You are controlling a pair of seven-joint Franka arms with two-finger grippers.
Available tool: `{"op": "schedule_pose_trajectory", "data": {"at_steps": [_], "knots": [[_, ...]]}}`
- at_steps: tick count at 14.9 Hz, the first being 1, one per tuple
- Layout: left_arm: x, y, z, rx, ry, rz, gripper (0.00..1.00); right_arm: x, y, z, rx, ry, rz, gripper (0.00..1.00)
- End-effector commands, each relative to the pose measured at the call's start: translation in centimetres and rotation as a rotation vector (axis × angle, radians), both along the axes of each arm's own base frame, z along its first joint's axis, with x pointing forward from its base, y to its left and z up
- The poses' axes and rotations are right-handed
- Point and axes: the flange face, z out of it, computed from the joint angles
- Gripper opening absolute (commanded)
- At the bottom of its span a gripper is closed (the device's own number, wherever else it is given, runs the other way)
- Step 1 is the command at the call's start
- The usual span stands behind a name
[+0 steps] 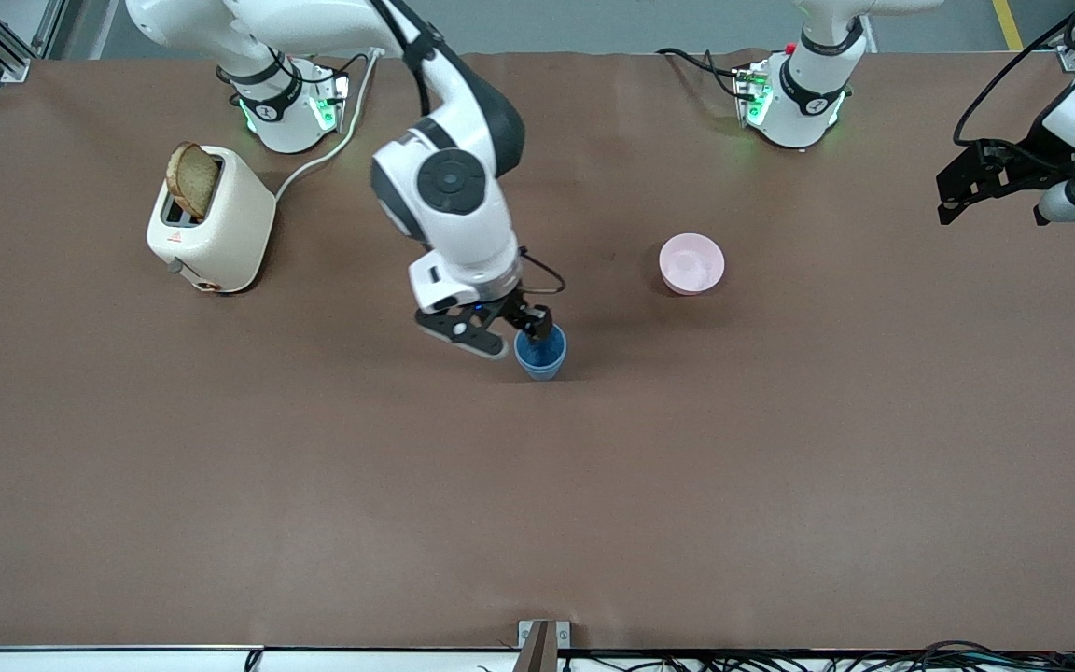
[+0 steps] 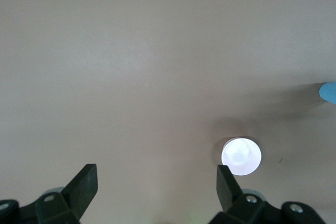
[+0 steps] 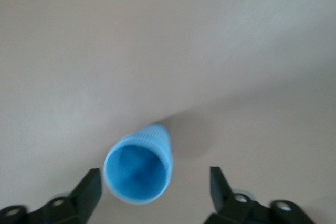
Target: Stack blue cups with both arms
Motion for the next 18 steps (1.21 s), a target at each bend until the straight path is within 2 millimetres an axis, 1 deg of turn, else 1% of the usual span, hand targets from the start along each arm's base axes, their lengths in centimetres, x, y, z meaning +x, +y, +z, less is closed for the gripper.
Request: {"op": "schedule_pose_trajectory", "data": {"at_steps": [1,2,3,4,5,8,9,10,11,13,15,16,17,18], "knots": [[-0.4,0.1,0.2,0.002,0.002,-0.007,1.0,1.8,-9.0,7.3,-0.033,-0.006,0.092,1.0],[-0.4,0.2,0.3,0.003,0.0,-0.006,1.0,2.3,-12.8,9.0,-0.058,0.026,0.161,1.0],[-0.6,0.2,0.6,0.001,-0.006,-0.006,1.0,2.2,-15.3,10.6,-0.07,0.039,0.196,1.0],[-0.6,0.2,0.6,0.001,-0.006,-0.004,1.0,2.6,-18.8,12.1,-0.084,0.047,0.18,1.0],[-0.6,0.2,0.7,0.003,-0.008,-0.006,1.0,2.6,-21.6,13.6,-0.089,0.052,0.167,1.0],[-0.7,-0.2,0.6,0.003,-0.005,-0.012,1.0,1.8,-30.6,18.0,-0.091,0.058,0.174,1.0],[-0.7,-0.2,0.5,0.002,-0.003,-0.012,1.0,1.4,-33.5,19.3,-0.09,0.058,0.168,1.0],[-0.7,-0.2,0.6,0.002,-0.005,-0.012,1.0,0.9,-37.2,20.5,-0.089,0.051,0.155,1.0],[-0.8,-0.3,0.6,0.001,-0.003,-0.015,1.0,0.4,-39.4,21.5,-0.09,0.044,0.187,1.0],[-0.8,-0.1,0.6,-0.008,-0.002,-0.006,1.0,-0.7,-45.1,22.6,-0.088,0.052,0.216,1.0],[-0.8,0.2,0.6,-0.009,0.0,0.008,1.0,-1.8,-48.8,23.4,-0.089,0.047,0.245,1.0],[-0.7,0.6,0.6,-0.01,0.001,0.014,1.0,-2.3,-50.0,23.6,-0.085,0.056,0.259,1.0],[-0.6,0.7,0.6,-0.01,0.0,0.019,1.0,-2.6,-51.0,23.9,-0.081,0.061,0.265,1.0],[-0.7,0.8,0.6,-0.011,-0.002,0.022,1.0,-2.8,-51.3,24.4,-0.081,0.061,0.263,1.0]]}}
